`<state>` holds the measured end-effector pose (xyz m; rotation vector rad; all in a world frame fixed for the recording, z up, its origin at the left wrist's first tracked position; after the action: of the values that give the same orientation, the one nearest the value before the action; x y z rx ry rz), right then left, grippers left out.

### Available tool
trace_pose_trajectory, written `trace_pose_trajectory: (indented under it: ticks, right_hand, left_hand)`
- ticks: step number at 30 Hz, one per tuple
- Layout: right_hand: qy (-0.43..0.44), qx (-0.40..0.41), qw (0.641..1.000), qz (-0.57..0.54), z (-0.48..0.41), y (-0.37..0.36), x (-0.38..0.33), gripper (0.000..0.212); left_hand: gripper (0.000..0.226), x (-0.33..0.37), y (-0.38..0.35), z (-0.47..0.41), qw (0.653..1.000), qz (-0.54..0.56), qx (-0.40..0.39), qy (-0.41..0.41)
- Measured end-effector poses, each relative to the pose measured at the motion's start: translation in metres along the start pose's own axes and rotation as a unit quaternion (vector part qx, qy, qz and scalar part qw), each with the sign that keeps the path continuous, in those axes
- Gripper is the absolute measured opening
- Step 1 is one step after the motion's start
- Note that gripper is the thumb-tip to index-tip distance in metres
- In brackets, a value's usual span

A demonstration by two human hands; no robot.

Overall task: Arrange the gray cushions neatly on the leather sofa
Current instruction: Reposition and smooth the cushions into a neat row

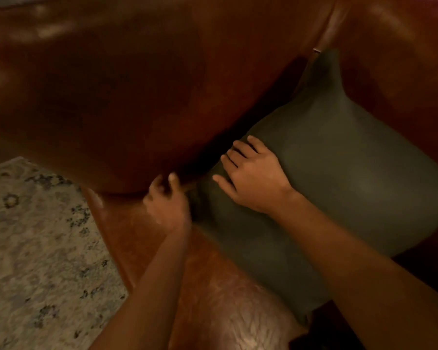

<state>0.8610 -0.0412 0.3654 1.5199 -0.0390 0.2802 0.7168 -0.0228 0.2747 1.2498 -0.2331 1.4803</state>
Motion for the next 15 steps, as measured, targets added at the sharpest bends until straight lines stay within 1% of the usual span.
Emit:
trace_pose_trajectory:
  ticks: [1, 2, 3, 4, 5, 6, 8, 10, 12, 13, 15]
  right_hand:
    - [-0.019, 0.012, 1.0, -0.002, 0.0, 0.004, 0.005, 0.058]
    - [-0.032, 0.021, 0.999, 0.002, 0.002, 0.009, 0.012, 0.054]
    - [-0.038, 0.03, 0.999, 0.012, 0.006, 0.013, 0.019, 0.051]
    - [-0.047, 0.044, 0.998, 0.023, 0.011, 0.017, 0.027, 0.049]
    - [-0.061, 0.061, 0.996, 0.029, 0.017, 0.021, 0.035, 0.047]
    - [-0.079, 0.081, 0.993, 0.032, 0.024, 0.025, 0.043, 0.046]
    - [-0.117, 0.107, 0.987, 0.037, 0.038, 0.032, 0.06, 0.045]
    - [-0.168, 0.101, 0.98, 0.029, 0.052, 0.037, 0.075, 0.052]
    - [-0.208, 0.097, 0.973, 0.015, 0.062, 0.036, 0.086, 0.057]
    - [-0.221, 0.106, 0.969, 0.008, 0.066, 0.036, 0.088, 0.057]
    - [-0.255, 0.138, 0.957, -0.004, 0.072, 0.034, 0.09, 0.054]
  left_hand:
    - [0.042, 0.017, -0.006, 0.01, 0.995, 0.022, -0.054, -0.079]
    - [0.044, 0.034, -0.013, 0.024, 0.981, 0.065, -0.13, -0.132]
    - [0.046, 0.049, -0.022, 0.04, 0.959, 0.097, -0.209, -0.165]
    - [0.047, 0.061, -0.031, 0.055, 0.935, 0.107, -0.274, -0.197]
    - [0.047, 0.069, -0.041, 0.067, 0.913, 0.089, -0.324, -0.232]
    - [0.047, 0.074, -0.051, 0.076, 0.897, 0.045, -0.352, -0.263]
    - [0.05, 0.077, -0.065, 0.082, 0.876, -0.087, -0.352, -0.318]
    - [0.063, 0.078, -0.072, 0.08, 0.851, -0.191, -0.346, -0.346]
    - [0.077, 0.085, -0.076, 0.078, 0.828, -0.25, -0.362, -0.349]
    - [0.079, 0.09, -0.079, 0.078, 0.823, -0.271, -0.362, -0.343]
    - [0.075, 0.102, -0.084, 0.083, 0.832, -0.277, -0.333, -0.345]
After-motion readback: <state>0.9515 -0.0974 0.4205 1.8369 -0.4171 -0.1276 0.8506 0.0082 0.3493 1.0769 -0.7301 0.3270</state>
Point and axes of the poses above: each hand's wrist, its own z-axis away from the middle knuckle, its own y-axis out of the back of the hand, x = y × z, the point moved 1 cm from there along -z, towards the middle knuckle, and after that the axes turned 13 degrees about x, right-handed, at the moved point
